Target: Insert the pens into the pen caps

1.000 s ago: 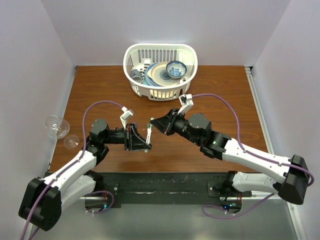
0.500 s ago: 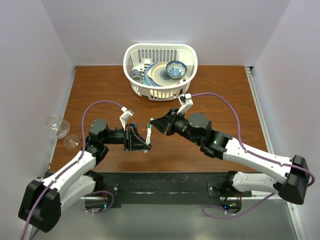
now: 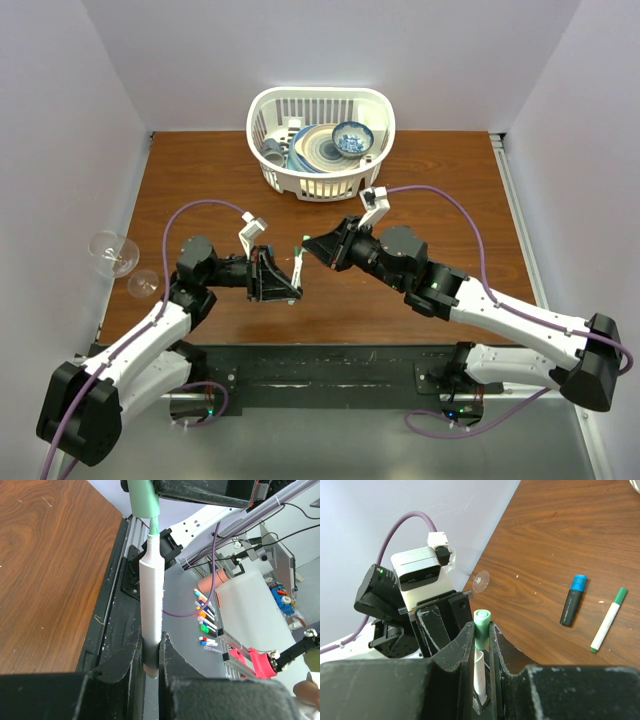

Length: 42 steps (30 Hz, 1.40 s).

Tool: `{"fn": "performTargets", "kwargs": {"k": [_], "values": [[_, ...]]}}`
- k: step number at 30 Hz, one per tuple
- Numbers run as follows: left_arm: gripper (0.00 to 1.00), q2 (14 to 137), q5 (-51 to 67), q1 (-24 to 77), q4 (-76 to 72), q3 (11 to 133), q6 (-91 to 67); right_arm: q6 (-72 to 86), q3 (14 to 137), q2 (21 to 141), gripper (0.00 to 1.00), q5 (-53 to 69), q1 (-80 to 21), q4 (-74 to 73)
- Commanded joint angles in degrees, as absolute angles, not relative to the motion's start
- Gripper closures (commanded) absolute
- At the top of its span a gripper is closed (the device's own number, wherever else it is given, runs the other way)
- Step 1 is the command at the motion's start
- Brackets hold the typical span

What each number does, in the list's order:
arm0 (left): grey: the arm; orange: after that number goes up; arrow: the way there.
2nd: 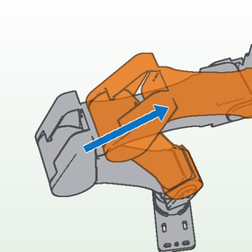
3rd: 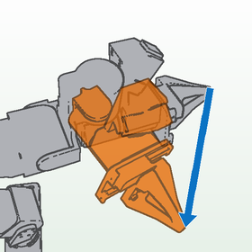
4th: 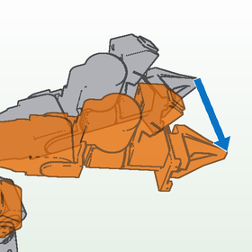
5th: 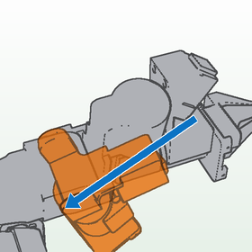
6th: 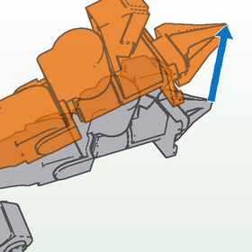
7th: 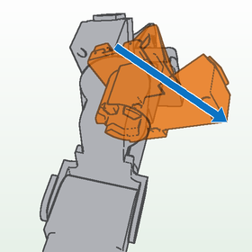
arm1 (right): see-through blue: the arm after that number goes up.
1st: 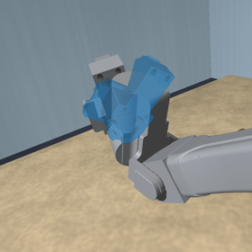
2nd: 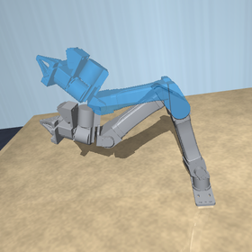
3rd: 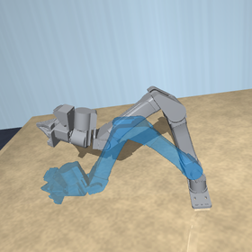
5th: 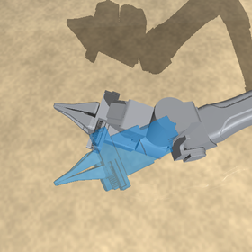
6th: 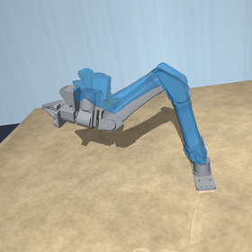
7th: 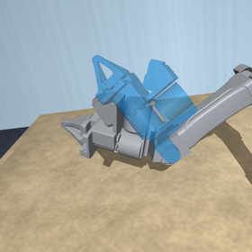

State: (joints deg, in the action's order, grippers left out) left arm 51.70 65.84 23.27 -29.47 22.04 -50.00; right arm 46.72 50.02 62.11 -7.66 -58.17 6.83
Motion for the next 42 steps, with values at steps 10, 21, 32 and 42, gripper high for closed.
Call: {"fn": "performTargets", "kwargs": {"k": [10, 21, 32, 42], "values": [[1.0, 48.69, 65.13, 22.68, -32.61, 22.76, -51.77, 44.03, 54.58, 62.23, 0.89, -8.44, -58.8, 7.21], [1.0, 46.23, 61.61, 22.68, -34.71, 23.55, -55.54, 43.15, 56.07, 63.72, 0.89, -8.17, -58.8, 7.03], [1.0, 45.61, 60.21, 22.68, -33.48, 25.31, -55.72, 42.63, 58.27, 65.3, 0.89, -7.29, -58.8, 7.21], [1.0, 46.93, 60.64, 22.68, -34.37, 25.93, -56.51, 43.07, 58.18, 65.83, 0.89, -6.85, -58.8, 8.61]]}}
